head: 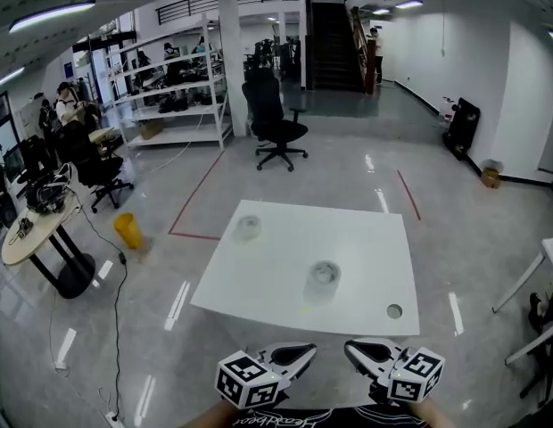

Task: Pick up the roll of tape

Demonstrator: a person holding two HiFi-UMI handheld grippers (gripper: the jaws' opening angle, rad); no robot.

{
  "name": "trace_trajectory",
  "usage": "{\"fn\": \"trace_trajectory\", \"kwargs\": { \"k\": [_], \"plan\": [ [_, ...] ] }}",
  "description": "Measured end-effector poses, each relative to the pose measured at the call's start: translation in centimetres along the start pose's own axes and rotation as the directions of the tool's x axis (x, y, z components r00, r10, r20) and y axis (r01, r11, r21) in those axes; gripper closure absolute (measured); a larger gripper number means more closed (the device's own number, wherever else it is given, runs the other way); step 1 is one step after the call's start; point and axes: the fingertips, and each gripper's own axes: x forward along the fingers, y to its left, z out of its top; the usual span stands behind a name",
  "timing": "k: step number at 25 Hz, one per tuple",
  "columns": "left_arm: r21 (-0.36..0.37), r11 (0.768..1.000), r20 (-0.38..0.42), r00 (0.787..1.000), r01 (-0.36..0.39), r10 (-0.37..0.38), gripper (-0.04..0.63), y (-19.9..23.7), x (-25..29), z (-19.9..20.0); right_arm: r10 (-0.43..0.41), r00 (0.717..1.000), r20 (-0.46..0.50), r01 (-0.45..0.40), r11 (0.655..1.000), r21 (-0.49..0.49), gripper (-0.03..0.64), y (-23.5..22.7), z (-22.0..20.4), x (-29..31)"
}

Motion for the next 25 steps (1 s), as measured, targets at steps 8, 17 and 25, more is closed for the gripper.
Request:
{"fn": "trace_trajectory", "kwargs": {
  "k": [8,17,25],
  "plan": [
    [-0.012,1.0,-0.002,1.0,-0.004,0.004,0.592,3.9,2.7,1.5,-0.024,0.998,-0.059,0.018,0.995,-0.1,0.603,-3.7,-0.1,2.2],
    [-0.055,0.998,-0.026,0.999,-0.028,0.027,0.592,8.3,6.5,2.7,0.011,0.992,-0.129,-0.027,0.992,-0.121,0.603,-9.0,0.3,5.2],
    [-0.1,0.992,-0.046,0.996,-0.076,0.072,0.592,12.5,8.0,3.0,0.071,0.969,-0.237,-0.097,0.99,-0.101,0.603,-13.0,-1.2,9.1]
  ]
}}
